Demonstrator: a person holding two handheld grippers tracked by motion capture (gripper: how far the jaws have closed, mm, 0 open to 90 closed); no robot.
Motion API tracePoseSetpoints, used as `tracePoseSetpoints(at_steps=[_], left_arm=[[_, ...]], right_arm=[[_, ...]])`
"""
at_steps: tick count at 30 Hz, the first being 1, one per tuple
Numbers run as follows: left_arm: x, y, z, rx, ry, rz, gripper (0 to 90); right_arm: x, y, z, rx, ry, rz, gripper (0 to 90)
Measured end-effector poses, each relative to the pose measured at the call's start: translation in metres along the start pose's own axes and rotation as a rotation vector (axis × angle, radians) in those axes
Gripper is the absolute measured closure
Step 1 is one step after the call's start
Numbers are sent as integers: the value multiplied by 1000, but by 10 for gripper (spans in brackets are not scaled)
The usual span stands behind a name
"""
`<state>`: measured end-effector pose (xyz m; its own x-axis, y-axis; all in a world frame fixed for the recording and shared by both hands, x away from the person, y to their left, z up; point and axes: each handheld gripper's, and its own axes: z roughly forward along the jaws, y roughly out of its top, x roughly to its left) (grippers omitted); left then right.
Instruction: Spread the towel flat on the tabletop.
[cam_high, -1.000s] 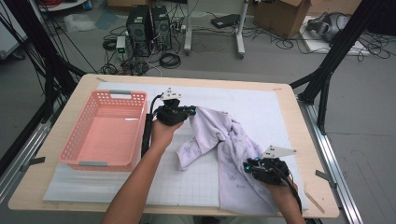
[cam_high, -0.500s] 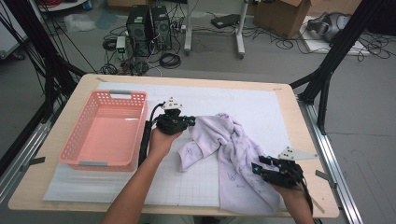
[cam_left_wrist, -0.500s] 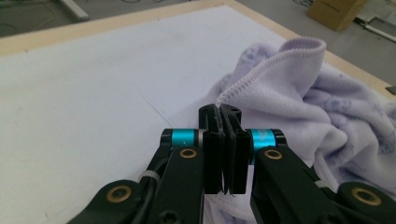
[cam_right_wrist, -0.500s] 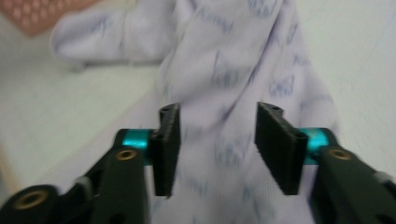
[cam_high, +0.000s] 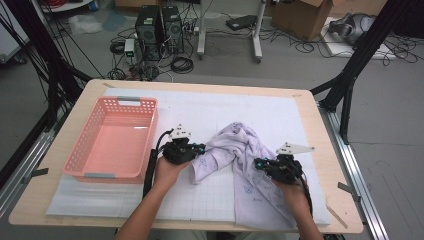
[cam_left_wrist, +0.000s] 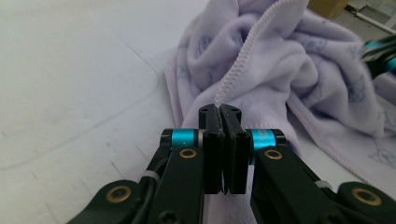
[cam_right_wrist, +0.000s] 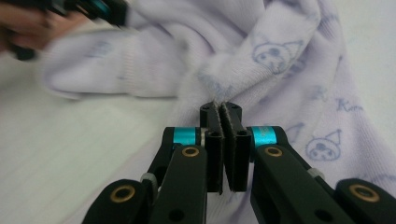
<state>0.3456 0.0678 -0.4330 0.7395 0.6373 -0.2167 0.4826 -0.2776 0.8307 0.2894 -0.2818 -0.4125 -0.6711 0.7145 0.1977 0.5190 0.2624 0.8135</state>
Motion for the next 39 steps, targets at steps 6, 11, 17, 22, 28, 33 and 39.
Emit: tracePoseSetpoints(at_steps=[6,11,17,22,28,33,39], left_arm=[[-2,-9,-2,6,-27,-12,871],[-8,-9,-5,21,-62,9,848],[-4,-6,-13,-42,-40,-74,458],[4,-6,-6,-5,2,-93,404],[6,-12,15,75,-38,-102,370],[1,-11,16,90,-27,-67,385],[-1,-11,18,134,-75,-27,786]], right_arm=[[13,-1,-33,0,27,-64,878],[17,-10,-40,44,29,-78,878],[30,-46,-65,83,58,-113,878],[32,-73,-93,109,68,-112,877],[24,-62,-101,60,61,-90,732],[-1,-20,-89,-21,-34,-95,596],[-38,20,-44,-26,-85,-56,548]])
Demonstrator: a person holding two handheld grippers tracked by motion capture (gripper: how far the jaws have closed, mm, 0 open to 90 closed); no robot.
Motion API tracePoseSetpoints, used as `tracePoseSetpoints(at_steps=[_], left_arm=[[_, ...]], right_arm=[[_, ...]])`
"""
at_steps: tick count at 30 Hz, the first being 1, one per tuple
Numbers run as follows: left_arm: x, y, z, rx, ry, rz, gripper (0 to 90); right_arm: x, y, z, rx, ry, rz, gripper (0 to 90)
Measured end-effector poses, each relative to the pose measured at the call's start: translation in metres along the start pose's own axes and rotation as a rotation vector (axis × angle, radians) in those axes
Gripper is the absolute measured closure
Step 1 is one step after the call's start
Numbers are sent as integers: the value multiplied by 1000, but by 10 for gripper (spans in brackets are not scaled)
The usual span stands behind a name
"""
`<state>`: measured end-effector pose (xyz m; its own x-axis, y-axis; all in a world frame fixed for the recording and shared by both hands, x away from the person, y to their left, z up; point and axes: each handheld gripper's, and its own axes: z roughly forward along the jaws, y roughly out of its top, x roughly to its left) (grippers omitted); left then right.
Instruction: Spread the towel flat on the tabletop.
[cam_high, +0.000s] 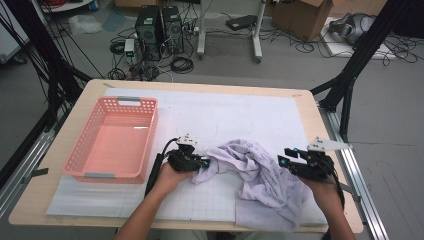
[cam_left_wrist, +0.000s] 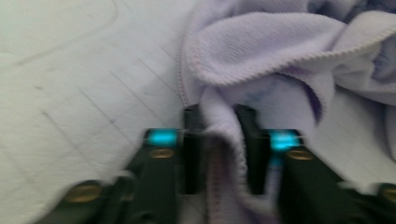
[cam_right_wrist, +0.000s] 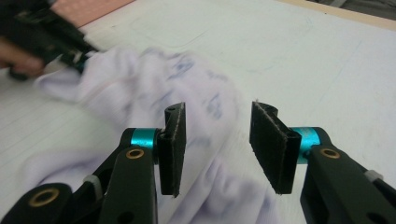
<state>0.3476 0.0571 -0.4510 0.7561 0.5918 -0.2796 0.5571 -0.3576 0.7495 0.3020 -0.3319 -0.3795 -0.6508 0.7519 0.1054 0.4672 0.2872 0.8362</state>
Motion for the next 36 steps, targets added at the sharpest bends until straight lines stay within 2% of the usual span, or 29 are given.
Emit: tracePoseSetpoints(at_steps=[1,3,4,5,6,8,11,13,15,16,19,20,21,23,25,27,28,29,30,32,33,34,35,36], left_arm=[[0,1,0,4,0,-4,799],[-1,3,0,5,20,7,810],[-1,3,0,5,20,7,812],[-3,7,-2,-8,67,33,814],[-3,9,-4,-30,93,39,816],[-1,15,-7,-65,140,50,819],[1,22,-10,-123,196,65,819],[3,26,-10,-139,218,80,820],[4,27,-9,-154,222,80,822],[7,28,-8,-187,238,85,822],[11,27,-8,-202,248,79,823],[14,27,-10,-215,254,65,823],[14,27,-10,-215,254,65,822],[18,27,-12,-249,265,50,823],[20,27,-12,-261,268,48,823],[21,26,-11,-267,272,43,822],[22,26,-10,-270,273,39,823],[22,26,-9,-276,273,35,822],[22,27,-9,-280,273,35,822],[22,27,-9,-287,272,25,811],[22,27,-9,-293,275,10,787],[23,27,-9,-308,288,-20,719],[23,27,-9,-308,288,-20,632],[25,27,-11,-321,303,-45,578]], right_arm=[[-4,4,9,5,-6,-4,532],[-9,13,26,9,-49,-57,499],[-12,17,34,10,-54,-66,499],[-15,21,42,17,-52,-69,494],[-18,25,51,24,-52,-66,491],[-25,32,70,59,-22,-66,491],[-30,39,95,113,-4,-46,504],[-30,40,109,151,6,-39,534],[-30,39,122,192,45,-23,538],[-28,39,127,198,65,-18,538],[-24,37,142,223,169,28,520],[-22,36,146,233,208,38,512],[-19,35,150,241,243,37,506],[-13,33,158,262,316,50,470],[-3,32,164,284,344,27,462],[3,33,165,291,320,-13,489],[5,34,165,297,321,-21,579],[7,34,165,319,336,-28,708],[9,34,165,332,335,-53,812],[12,36,162,334,329,-74,857],[11,38,160,314,313,-76,860],[9,40,156,288,283,-69,862],[6,43,151,253,249,-64,863],[2,46,146,215,206,-57,863]])
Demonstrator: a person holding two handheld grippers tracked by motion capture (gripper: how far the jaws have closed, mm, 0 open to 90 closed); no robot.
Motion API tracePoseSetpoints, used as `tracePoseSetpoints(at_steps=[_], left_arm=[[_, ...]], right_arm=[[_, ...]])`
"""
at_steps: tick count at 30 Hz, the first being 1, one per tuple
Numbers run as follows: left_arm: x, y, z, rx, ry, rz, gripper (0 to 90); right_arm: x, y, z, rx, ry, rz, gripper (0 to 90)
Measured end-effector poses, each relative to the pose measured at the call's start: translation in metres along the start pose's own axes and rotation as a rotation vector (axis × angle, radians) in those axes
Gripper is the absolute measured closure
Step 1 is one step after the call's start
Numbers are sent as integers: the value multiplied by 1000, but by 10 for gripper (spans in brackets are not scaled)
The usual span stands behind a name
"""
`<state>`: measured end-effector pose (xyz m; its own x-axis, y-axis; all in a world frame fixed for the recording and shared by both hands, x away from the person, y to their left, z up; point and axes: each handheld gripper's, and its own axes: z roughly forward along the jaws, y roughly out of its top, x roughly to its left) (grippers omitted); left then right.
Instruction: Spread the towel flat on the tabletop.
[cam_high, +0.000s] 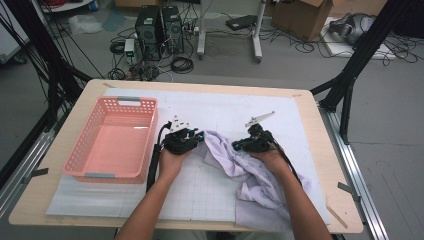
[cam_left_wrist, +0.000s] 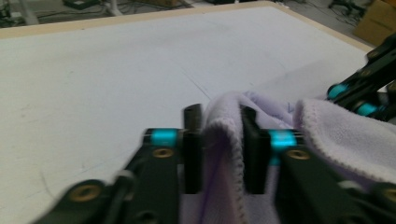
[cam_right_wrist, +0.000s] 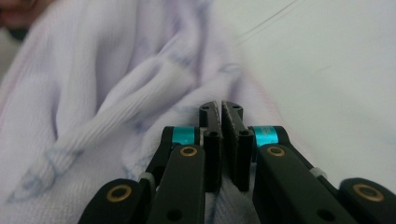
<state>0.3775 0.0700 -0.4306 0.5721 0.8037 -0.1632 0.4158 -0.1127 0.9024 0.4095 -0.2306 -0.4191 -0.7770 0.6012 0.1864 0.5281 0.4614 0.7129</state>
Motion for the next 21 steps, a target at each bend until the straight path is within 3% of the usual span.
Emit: tracePoseSetpoints(at_steps=[3,8,10,12,14,15,16,17,18,21], left_arm=[[1,1,-2,-6,15,-13,465],[1,1,-3,-7,5,-36,446],[0,1,-2,-1,-4,-41,445],[-1,0,-1,20,-29,-55,433],[-3,0,-2,26,-51,-58,429],[-3,0,-2,26,-51,-58,429],[-5,1,-3,30,-75,-52,429],[-5,1,-3,30,-75,-52,429],[-8,1,-4,37,-96,-47,429],[-12,2,-5,52,-123,-41,433]], right_arm=[[-11,3,-25,-123,-159,49,864],[-26,1,-64,-303,-423,149,865],[-27,-1,-73,-338,-515,172,865],[-29,-2,-76,-328,-562,177,861],[-33,-5,-73,-288,-527,202,828],[-33,-6,-72,-265,-526,204,769],[-33,-7,-71,-262,-511,212,703],[-33,-7,-71,-262,-511,212,703],[-32,-10,-71,-259,-492,223,623],[-27,-13,-79,-267,-481,220,572]])
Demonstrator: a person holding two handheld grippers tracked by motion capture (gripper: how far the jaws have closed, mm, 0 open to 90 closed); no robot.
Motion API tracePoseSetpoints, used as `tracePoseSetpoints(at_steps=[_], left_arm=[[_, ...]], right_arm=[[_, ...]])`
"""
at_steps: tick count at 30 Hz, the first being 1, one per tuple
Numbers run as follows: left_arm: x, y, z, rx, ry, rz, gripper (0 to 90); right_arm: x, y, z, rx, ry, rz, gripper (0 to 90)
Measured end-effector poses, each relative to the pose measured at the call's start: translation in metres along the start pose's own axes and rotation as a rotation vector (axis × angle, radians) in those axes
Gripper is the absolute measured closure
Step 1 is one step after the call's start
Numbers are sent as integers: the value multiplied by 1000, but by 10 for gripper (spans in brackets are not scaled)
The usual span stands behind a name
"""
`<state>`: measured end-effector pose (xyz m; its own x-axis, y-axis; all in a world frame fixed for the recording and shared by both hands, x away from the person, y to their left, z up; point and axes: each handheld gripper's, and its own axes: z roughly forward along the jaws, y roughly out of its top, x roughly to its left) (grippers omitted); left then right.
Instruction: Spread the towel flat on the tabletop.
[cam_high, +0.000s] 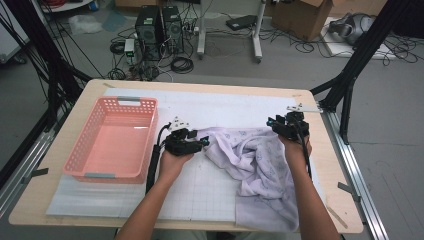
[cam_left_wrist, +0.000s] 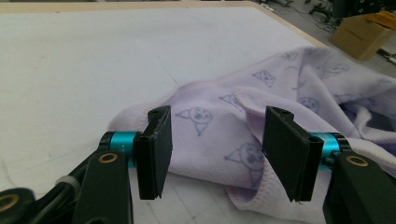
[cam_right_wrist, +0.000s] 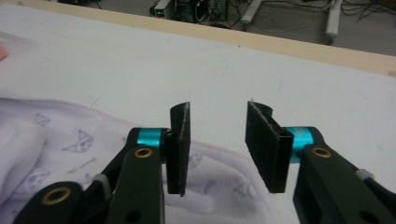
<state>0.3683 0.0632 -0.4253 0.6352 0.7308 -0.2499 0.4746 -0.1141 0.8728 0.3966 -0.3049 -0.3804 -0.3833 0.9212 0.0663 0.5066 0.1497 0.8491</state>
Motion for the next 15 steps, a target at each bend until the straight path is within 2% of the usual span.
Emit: tracePoseSetpoints(at_steps=[2,3,4,5,6,9,10,12,15], left_arm=[[-1,0,0,3,-12,-1,438],[-5,0,0,16,-36,2,450],[-5,0,0,16,-36,2,462],[-9,0,1,27,-64,4,467],[-9,0,1,27,-64,4,467],[-17,-1,4,51,-105,8,468],[-17,-1,4,51,-105,8,466],[-22,-3,8,79,-130,5,454],[-29,-4,14,81,-162,-5,441]], right_arm=[[-1,-1,-9,-7,6,-10,559],[-2,-2,-14,-12,7,-14,555],[-3,-2,-19,-24,11,-11,556],[-5,-3,-25,-35,28,2,556],[-7,-4,-30,-39,38,7,557],[-11,-8,-42,-40,58,-8,564],[-11,-10,-45,-42,61,-8,565],[-11,-14,-51,-27,65,-22,565],[-12,-23,-56,-25,71,-39,566]])
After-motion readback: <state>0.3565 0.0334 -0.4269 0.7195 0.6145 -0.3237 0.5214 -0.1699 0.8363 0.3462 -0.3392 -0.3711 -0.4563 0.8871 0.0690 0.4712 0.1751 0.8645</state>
